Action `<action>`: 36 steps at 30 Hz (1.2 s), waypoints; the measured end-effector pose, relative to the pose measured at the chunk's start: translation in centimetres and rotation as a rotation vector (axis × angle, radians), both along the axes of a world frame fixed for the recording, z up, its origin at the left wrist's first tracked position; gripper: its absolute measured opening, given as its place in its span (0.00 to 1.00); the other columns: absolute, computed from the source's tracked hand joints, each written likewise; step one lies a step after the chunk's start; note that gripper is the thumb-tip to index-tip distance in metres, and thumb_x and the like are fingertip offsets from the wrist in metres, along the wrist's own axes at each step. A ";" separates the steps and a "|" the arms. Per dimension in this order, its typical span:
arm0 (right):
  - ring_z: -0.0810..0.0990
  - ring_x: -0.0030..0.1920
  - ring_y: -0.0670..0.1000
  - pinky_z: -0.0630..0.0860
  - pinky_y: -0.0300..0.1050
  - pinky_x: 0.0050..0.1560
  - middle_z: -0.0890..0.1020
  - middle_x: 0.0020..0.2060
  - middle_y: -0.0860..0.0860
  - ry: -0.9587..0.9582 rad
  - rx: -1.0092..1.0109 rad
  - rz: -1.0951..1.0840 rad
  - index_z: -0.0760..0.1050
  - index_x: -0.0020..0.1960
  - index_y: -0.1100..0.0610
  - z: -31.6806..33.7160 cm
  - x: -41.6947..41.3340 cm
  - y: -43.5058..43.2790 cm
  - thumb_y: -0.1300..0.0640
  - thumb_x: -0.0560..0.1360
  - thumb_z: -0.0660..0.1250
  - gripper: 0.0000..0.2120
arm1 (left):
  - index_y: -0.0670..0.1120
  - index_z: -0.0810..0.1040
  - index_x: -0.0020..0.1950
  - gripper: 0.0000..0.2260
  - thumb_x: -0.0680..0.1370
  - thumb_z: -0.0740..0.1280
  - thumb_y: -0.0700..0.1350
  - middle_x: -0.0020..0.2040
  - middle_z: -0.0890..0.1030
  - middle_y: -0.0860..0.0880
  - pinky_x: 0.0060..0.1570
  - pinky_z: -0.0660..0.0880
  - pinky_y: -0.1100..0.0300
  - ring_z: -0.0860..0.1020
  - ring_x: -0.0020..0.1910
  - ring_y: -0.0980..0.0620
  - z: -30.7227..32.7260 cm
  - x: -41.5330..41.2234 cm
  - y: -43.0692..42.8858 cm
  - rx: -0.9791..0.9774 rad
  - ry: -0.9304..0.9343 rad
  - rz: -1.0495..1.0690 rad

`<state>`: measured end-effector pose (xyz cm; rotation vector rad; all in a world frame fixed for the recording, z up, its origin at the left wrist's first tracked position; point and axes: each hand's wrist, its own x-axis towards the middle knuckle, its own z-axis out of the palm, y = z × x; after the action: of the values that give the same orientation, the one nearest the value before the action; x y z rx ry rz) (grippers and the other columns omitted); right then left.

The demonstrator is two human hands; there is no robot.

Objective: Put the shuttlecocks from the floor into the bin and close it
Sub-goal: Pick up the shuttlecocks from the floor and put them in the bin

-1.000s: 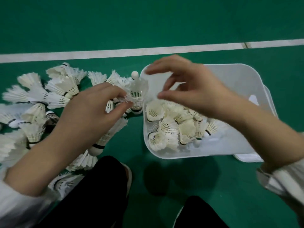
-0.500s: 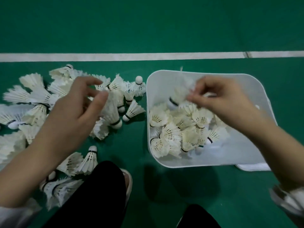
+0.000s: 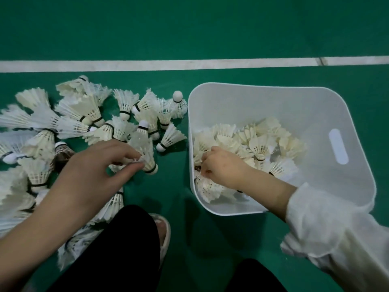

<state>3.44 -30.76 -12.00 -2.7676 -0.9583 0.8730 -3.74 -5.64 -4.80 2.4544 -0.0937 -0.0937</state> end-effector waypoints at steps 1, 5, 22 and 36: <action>0.65 0.45 0.50 0.74 0.49 0.50 0.78 0.44 0.49 0.003 -0.041 0.032 0.79 0.44 0.58 -0.3 0.0 0.2 0.58 0.76 0.59 0.10 | 0.55 0.78 0.40 0.06 0.71 0.68 0.56 0.43 0.78 0.59 0.42 0.69 0.64 0.74 0.41 0.61 -0.1 0.1 -0.1 0.025 -0.024 -0.023; 0.70 0.51 0.49 0.71 0.43 0.53 0.80 0.52 0.46 0.158 0.041 -0.101 0.77 0.59 0.53 1.4 0.4 0.1 0.58 0.77 0.60 0.13 | 0.46 0.80 0.42 0.14 0.71 0.61 0.56 0.39 0.77 0.55 0.41 0.65 0.66 0.71 0.42 0.57 -0.1 0.3 -0.6 0.080 -0.070 -0.090; 0.70 0.40 0.41 0.74 0.38 0.45 0.77 0.46 0.49 -0.187 0.604 -0.180 0.79 0.47 0.60 11.4 2.3 4.1 0.63 0.72 0.68 0.05 | 0.49 0.76 0.59 0.13 0.74 0.65 0.47 0.53 0.75 0.55 0.49 0.66 0.71 0.73 0.50 0.57 5.1 4.0 -3.3 -0.009 -0.285 -0.146; 0.78 0.49 0.51 0.72 0.45 0.55 0.79 0.57 0.50 -0.068 0.357 -0.609 0.80 0.54 0.57 5.5 4.7 -1.0 0.56 0.78 0.60 0.11 | 0.47 0.69 0.67 0.23 0.73 0.69 0.49 0.62 0.71 0.48 0.54 0.71 0.55 0.73 0.57 0.47 -7.5 1.9 2.2 0.269 0.224 0.008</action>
<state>8.17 -31.77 -6.45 -2.5398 -0.2031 0.4581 -1.82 -3.39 -12.32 2.6920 0.0291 -0.3999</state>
